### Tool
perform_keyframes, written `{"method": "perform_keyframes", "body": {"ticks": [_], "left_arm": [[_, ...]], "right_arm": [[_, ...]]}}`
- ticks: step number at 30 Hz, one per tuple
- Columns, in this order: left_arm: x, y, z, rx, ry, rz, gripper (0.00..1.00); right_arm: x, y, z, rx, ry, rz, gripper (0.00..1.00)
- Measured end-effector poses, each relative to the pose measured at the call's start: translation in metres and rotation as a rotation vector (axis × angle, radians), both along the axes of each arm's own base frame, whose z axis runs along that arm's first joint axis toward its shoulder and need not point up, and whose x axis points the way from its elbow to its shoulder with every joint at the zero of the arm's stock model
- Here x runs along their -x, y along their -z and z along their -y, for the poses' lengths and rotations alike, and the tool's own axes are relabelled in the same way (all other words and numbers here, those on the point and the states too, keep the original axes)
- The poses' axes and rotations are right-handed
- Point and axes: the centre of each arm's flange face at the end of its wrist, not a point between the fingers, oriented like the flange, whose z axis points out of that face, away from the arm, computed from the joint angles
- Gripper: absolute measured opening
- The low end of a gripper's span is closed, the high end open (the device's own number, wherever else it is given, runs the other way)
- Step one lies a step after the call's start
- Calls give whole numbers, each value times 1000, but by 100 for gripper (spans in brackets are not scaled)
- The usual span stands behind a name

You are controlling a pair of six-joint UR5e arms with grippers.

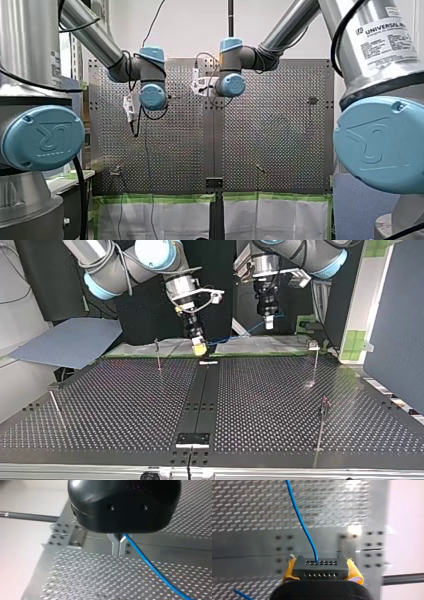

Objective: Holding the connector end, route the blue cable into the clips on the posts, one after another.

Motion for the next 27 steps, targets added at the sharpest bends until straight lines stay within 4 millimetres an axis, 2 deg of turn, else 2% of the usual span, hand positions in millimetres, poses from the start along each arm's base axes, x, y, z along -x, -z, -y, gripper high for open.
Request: {"method": "perform_keyframes", "body": {"ticks": [7,10,12,15,18,24,27], "left_arm": [[-5,-44,-11,64,-27,49,0],[-6,-64,-16,84,-37,78,0],[-7,-78,-20,96,-46,101,0],[-10,-97,-27,109,-58,134,0],[-13,-107,-34,117,-61,152,0],[-27,-112,-49,135,-59,167,0],[-36,-113,-56,131,-59,169,0]], "right_arm": [[5,-51,-14,22,-46,48,0],[7,-69,-21,29,-76,80,0],[8,-73,-23,29,-87,89,0],[6,-71,-22,22,-89,90,0],[0,-62,-18,9,-83,77,0],[-16,-40,-10,-10,-77,37,0],[-23,-40,-10,-13,-79,32,0]]}}
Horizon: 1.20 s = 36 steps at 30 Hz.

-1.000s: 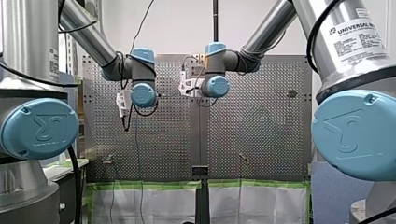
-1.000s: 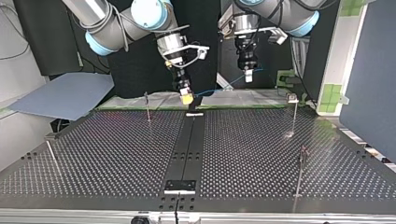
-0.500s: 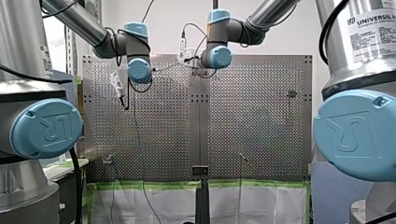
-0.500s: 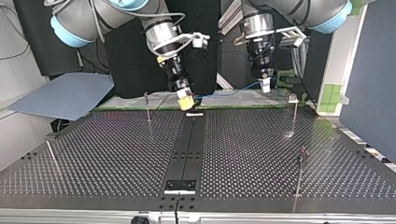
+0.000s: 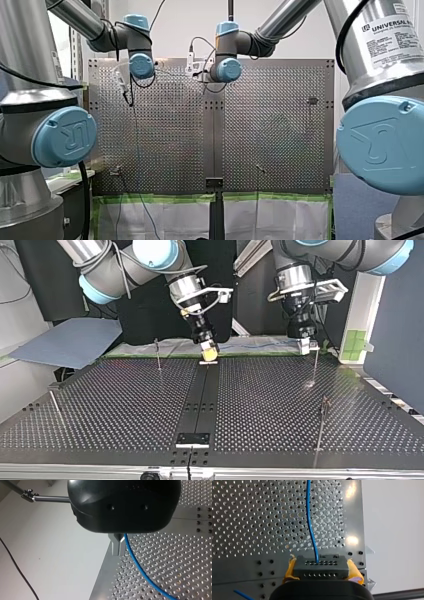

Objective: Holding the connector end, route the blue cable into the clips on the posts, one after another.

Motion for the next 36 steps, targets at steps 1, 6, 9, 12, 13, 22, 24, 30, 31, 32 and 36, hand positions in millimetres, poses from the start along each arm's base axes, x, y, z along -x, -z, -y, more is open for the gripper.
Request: {"method": "perform_keyframes", "body": {"ticks": [1,6,9,12,13,22,24,30,31,32,36], "left_arm": [[-3,0,-2,-3,-1,0,0],[-24,-5,-13,-12,-1,4,0],[-33,-9,-20,-12,-7,10,0],[-40,-10,-31,-10,-31,7,0],[-42,-10,-35,-10,-40,5,0],[-55,-10,-53,-15,-91,-7,0],[-58,-12,-55,-17,-96,-10,0],[-66,-18,-61,-17,-110,-20,0],[-67,-19,-62,-17,-112,-22,0],[-67,-21,-63,-17,-115,-22,0],[-66,-26,-67,-15,-124,-19,0]], "right_arm": [[-3,-3,-1,0,-4,0,0],[-13,-24,-8,1,-22,2,0],[-18,-38,-11,6,-30,8,0],[-22,-54,-11,18,-35,28,0],[-23,-58,-10,22,-35,35,0],[-27,-71,-8,34,-34,57,0],[-27,-71,-8,33,-34,56,0],[-26,-73,-4,32,-29,62,0],[-26,-73,-3,31,-29,63,0],[-26,-72,-2,30,-30,64,0],[-27,-73,-1,30,-32,67,0]]}}
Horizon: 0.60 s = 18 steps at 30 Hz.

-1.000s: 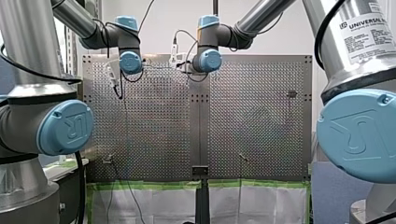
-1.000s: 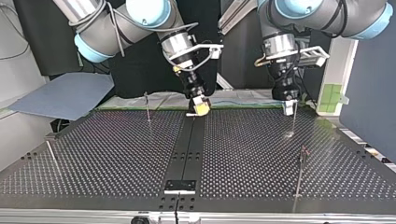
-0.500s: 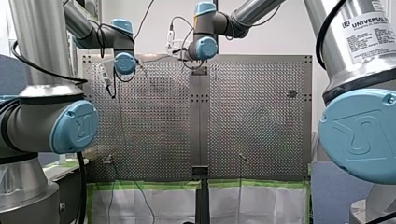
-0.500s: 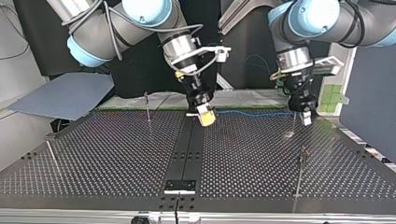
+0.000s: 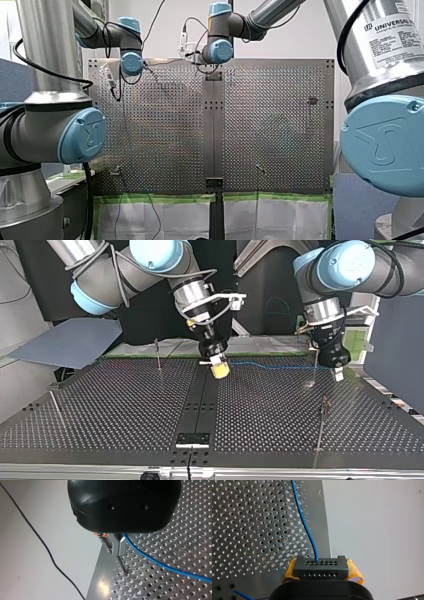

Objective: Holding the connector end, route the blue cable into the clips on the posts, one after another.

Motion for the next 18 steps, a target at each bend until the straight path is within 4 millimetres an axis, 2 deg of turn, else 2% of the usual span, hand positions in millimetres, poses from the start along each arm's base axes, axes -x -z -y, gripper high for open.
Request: {"method": "perform_keyframes", "body": {"ticks": [5,11,18], "left_arm": [[-2,-5,-4,-3,-6,5,0],[-9,-23,-8,-12,-14,33,0],[-20,-48,-8,-46,-9,42,0]], "right_arm": [[-2,-6,2,7,-8,10,0],[-6,-13,5,9,-23,32,0],[-22,0,22,-10,-26,21,0]]}}
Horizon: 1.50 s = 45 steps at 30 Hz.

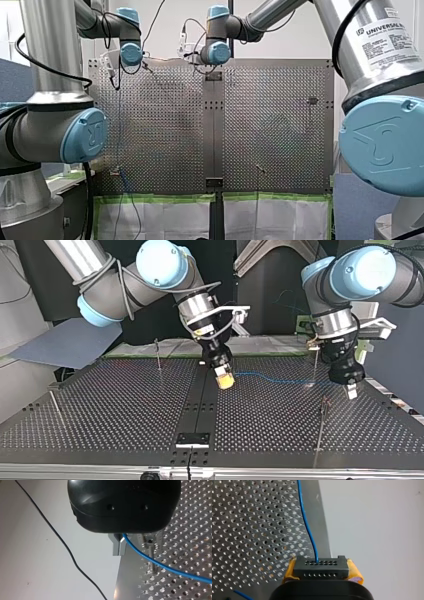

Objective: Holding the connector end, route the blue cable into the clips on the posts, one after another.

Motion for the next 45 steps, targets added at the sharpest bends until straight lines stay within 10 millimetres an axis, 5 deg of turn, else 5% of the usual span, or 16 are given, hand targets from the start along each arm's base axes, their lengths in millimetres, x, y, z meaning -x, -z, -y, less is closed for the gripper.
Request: {"method": "perform_keyframes", "body": {"ticks": [6,19,24,34,45], "left_arm": [[-11,5,-6,-5,-17,-19,0],[-29,22,-18,-9,-18,-53,0],[-39,30,-22,-8,-11,-54,0],[-51,13,-31,-1,7,-16,0],[-63,16,-41,0,18,-28,0]], "right_arm": [[-21,10,10,-8,-12,-10,0],[-39,-31,19,34,-30,39,0],[-48,-22,21,27,-40,30,0],[-63,7,23,5,-56,2,0],[-67,-8,28,19,-58,32,0]]}}
